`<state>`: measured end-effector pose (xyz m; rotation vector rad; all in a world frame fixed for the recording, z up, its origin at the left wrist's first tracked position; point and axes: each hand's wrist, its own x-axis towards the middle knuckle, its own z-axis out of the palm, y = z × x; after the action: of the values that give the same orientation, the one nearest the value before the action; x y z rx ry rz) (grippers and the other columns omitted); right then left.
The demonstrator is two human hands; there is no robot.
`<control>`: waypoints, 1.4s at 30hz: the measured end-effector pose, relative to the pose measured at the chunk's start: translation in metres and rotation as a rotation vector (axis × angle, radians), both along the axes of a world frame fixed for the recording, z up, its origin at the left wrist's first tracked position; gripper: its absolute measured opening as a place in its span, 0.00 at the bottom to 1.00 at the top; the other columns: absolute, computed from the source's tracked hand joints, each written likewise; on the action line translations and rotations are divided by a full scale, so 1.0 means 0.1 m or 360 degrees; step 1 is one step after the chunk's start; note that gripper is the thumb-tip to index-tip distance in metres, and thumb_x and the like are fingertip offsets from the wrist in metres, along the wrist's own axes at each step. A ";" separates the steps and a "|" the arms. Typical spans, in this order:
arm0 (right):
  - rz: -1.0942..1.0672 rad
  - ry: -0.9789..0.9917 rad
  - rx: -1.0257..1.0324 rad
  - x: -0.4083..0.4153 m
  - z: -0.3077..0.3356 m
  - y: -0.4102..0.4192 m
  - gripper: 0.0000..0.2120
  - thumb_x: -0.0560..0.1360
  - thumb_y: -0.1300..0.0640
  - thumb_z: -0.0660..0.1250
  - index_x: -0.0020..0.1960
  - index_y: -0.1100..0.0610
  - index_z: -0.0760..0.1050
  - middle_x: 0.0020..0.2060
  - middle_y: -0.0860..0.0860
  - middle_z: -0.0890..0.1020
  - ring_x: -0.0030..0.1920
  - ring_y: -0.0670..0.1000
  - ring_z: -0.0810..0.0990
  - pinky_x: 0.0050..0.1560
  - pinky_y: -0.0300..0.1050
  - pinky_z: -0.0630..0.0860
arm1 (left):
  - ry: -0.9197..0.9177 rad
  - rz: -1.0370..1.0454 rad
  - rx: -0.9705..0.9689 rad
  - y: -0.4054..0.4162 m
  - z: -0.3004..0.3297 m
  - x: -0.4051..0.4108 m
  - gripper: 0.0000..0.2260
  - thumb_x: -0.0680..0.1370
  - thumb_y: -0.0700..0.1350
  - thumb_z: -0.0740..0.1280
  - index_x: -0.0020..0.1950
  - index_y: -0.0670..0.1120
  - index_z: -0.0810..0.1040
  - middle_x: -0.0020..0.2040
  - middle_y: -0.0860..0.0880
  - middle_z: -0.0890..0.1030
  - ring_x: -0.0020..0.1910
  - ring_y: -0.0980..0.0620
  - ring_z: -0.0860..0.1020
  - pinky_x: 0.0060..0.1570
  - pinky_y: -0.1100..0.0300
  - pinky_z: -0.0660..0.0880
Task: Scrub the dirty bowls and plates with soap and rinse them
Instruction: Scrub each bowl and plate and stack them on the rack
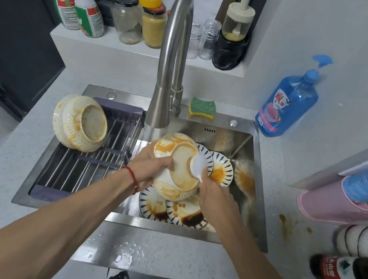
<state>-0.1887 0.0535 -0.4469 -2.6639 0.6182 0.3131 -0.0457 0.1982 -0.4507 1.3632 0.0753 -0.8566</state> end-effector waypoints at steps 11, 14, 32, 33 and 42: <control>-0.0404 -0.0230 0.0454 -0.09 -0.08 -0.29 0.26 0.83 0.45 0.62 0.79 0.45 0.63 0.48 0.48 0.80 0.47 0.47 0.79 0.49 0.50 0.83 | -0.0506 -0.0523 0.0380 -0.04 0.08 0.14 0.26 0.70 0.32 0.77 0.63 0.51 0.76 0.56 0.45 0.85 0.56 0.44 0.84 0.59 0.41 0.81; -0.0570 -0.0508 0.0745 0.08 -0.05 -0.32 0.46 0.74 0.43 0.74 0.83 0.43 0.50 0.66 0.44 0.75 0.63 0.48 0.75 0.61 0.51 0.76 | -0.0825 -0.1004 0.0495 -0.21 0.22 0.17 0.26 0.67 0.42 0.80 0.62 0.53 0.76 0.57 0.48 0.85 0.58 0.47 0.84 0.60 0.44 0.81; -0.1429 -0.0796 0.2037 0.03 -0.31 -0.29 0.26 0.69 0.44 0.77 0.59 0.59 0.77 0.30 0.52 0.71 0.24 0.47 0.63 0.20 0.40 0.63 | -0.0392 -0.0566 0.0231 0.02 0.26 0.02 0.25 0.68 0.32 0.81 0.60 0.42 0.75 0.55 0.41 0.86 0.51 0.38 0.86 0.49 0.37 0.84; -0.1432 -0.0751 0.2051 0.03 -0.35 -0.29 0.26 0.70 0.44 0.76 0.59 0.60 0.77 0.29 0.51 0.70 0.24 0.46 0.63 0.21 0.40 0.63 | -0.0350 -0.0491 0.0246 0.01 0.19 -0.01 0.26 0.68 0.31 0.81 0.61 0.42 0.75 0.54 0.41 0.86 0.51 0.38 0.86 0.49 0.36 0.83; -0.0456 -0.0265 0.0528 0.10 -0.03 -0.41 0.26 0.87 0.55 0.53 0.82 0.42 0.53 0.39 0.51 0.79 0.34 0.46 0.77 0.30 0.42 0.77 | -0.0853 -0.0617 0.0643 -0.10 0.00 0.07 0.22 0.66 0.31 0.78 0.52 0.50 0.79 0.49 0.48 0.86 0.51 0.46 0.84 0.53 0.46 0.83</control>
<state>-0.1786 0.0129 -0.4497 -2.2230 0.8046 0.0993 -0.0389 0.1879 -0.4504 1.9910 -0.4668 -0.7880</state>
